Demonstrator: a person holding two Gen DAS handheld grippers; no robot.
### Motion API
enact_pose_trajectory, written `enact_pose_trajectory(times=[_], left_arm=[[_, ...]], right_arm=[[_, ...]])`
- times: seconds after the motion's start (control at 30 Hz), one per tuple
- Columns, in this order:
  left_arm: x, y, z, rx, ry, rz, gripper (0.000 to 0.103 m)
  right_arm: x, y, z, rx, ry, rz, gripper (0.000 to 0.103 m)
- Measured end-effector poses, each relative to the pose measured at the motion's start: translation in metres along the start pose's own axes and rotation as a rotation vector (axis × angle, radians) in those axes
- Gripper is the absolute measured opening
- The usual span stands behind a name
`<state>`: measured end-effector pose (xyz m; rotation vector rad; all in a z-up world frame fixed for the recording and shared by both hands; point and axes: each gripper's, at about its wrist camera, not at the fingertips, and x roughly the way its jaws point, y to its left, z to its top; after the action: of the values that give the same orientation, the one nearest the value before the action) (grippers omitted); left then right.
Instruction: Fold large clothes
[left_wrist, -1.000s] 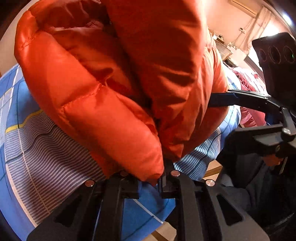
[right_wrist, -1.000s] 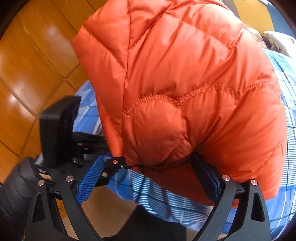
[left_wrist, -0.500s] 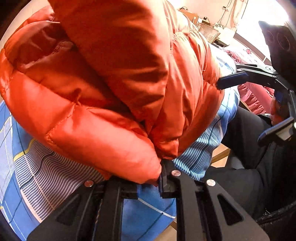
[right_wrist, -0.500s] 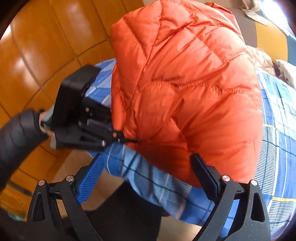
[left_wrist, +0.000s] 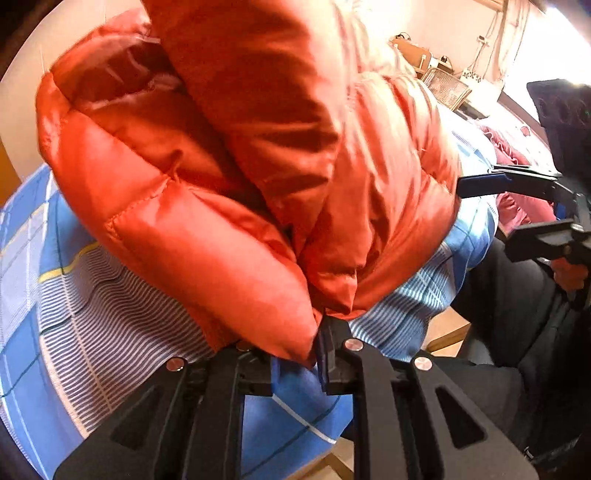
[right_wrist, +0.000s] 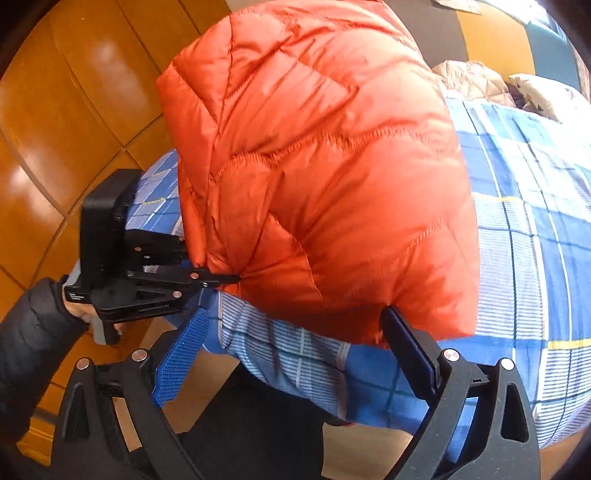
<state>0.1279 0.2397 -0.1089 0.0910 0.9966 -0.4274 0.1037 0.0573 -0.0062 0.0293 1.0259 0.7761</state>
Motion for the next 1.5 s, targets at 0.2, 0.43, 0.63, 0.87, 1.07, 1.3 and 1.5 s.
enact_pose_trajectory(times=[0.2,0.43,0.63,0.87,1.07,1.3,1.5], left_arm=[[-0.004,0.0,-0.005,-0.026,-0.017,-0.002,0.014],[-0.01,0.011,-0.007,-0.03,-0.022,-0.022,0.015],[-0.009,0.02,-0.006,-0.058,-0.015,-0.054,0.014],[-0.014,0.028,-0.008,-0.054,-0.03,-0.065,0.014],[-0.016,0.029,-0.009,-0.039,-0.027,-0.066,0.014],[-0.02,0.027,-0.008,-0.021,-0.033,-0.063,0.014],[-0.023,0.028,-0.011,-0.015,-0.041,-0.062,0.014]], right_arm=[[0.004,-0.004,0.001,0.031,0.003,0.012,0.094],[0.018,-0.002,0.011,0.027,0.037,-0.055,0.094],[0.044,0.0,0.009,0.186,0.108,-0.167,0.094],[0.042,0.012,0.007,0.138,0.069,-0.222,0.094],[0.015,0.02,0.007,0.172,0.024,-0.262,0.093],[-0.001,0.018,0.043,0.404,-0.156,-0.279,0.093],[0.043,0.017,0.05,0.421,-0.124,-0.396,0.094]])
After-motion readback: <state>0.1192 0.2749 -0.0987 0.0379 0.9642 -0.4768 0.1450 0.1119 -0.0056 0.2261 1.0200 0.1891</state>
